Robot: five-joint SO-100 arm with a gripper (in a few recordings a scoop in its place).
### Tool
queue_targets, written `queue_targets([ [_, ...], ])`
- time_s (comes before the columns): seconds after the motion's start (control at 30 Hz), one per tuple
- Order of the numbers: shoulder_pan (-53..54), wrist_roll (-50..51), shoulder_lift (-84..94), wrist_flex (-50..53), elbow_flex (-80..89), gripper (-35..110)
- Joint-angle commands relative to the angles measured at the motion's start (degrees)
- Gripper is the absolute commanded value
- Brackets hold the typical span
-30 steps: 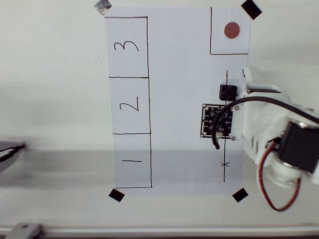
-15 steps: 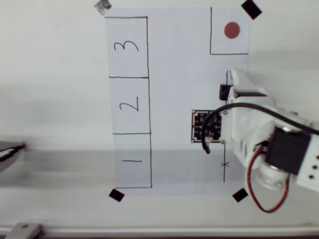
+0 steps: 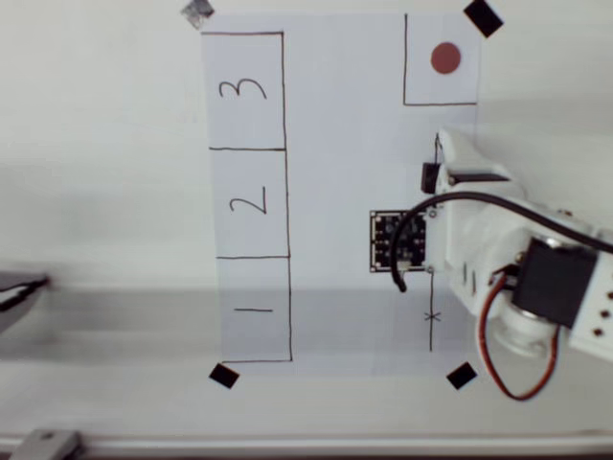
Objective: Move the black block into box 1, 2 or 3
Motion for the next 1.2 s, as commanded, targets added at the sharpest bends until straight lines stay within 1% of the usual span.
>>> queue_targets([
  [0.0,1.2,-1.2,1.1,-0.4,0.2,31],
  [0.3,1.4,-1.1,1.1,-2.0,1.2,19],
  [0.33,1.4,-1.0,1.1,-2.7,1.7,16],
  [0.4,1.2,-0.2,1.3,-5.1,2.9,2],
  [0.43,1.1,-0.2,1.4,-5.9,3.4,0],
  [0.5,1.1,0.7,1.5,-6.9,3.8,0],
  [0.73,0.7,2.5,2.8,-6.0,1.6,0],
  [0.93,-0.8,6.2,2.3,-1.4,-6.2,0],
  [1.17,-4.1,13.5,-1.4,-0.2,-16.2,0],
])
